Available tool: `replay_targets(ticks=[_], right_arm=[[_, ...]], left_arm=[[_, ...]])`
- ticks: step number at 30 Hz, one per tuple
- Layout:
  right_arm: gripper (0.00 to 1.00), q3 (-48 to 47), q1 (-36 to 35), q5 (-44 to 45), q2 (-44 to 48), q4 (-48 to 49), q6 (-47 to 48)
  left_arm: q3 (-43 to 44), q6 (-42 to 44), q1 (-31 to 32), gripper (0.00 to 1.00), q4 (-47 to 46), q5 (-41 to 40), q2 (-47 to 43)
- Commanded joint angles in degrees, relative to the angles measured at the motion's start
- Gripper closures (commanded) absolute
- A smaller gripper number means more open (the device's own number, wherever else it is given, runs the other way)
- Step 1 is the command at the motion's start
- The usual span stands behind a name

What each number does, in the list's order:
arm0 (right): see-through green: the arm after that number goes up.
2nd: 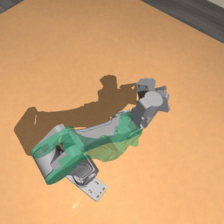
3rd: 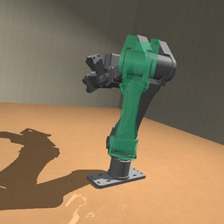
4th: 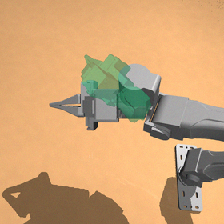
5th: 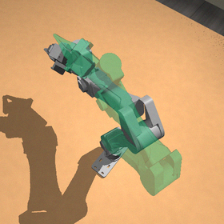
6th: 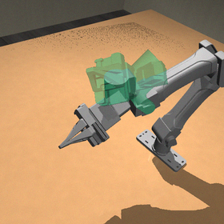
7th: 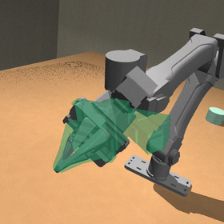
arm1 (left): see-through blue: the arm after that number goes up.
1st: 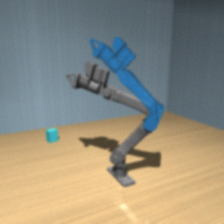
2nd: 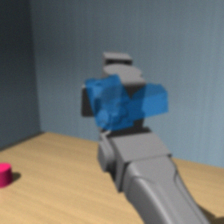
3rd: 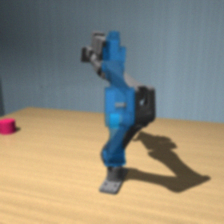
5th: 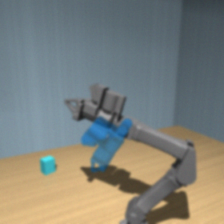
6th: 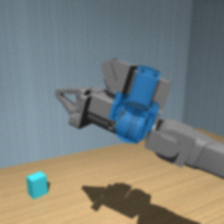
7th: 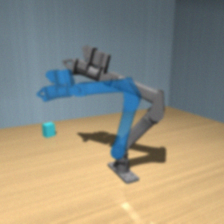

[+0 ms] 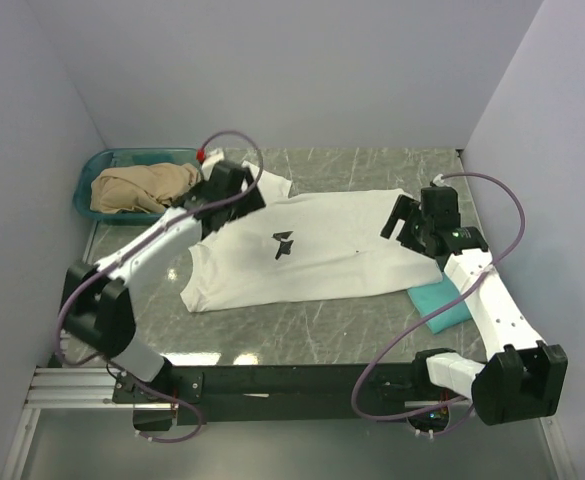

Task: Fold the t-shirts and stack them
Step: Fold the tshirt

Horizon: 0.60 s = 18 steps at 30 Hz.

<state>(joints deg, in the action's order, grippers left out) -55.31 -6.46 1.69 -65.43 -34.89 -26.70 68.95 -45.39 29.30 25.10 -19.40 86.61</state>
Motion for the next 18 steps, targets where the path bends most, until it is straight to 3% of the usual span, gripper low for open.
replay_targets(ticks=[1,4,10,12,18], right_arm=[[0.05,-2.6,1.4,-0.2,-0.2,1.9,1.3],[0.05,-2.0,2.2,-1.1,-0.4,2.5,1.6],[0.05,-0.6,3.1,-0.7,-1.5,3.3,1.9],[0.05,-0.4,3.4,-0.7,-1.8,3.5,2.0],[0.05,0.3,3.6,-1.1,-2.5,3.7,2.3]], left_arm=[[12.7,6.2,-3.1,0.01,1.8,-0.9,10.3],[26.2,9.7,-6.8,0.01,2.3,2.7,22.0],[66.6,18.4,-10.7,0.0,9.6,2.4,49.0],[69.2,22.0,-11.4,0.01,4.6,1.1,54.0],[67.3,22.7,-13.0,0.01,-7.2,1.6,58.0]])
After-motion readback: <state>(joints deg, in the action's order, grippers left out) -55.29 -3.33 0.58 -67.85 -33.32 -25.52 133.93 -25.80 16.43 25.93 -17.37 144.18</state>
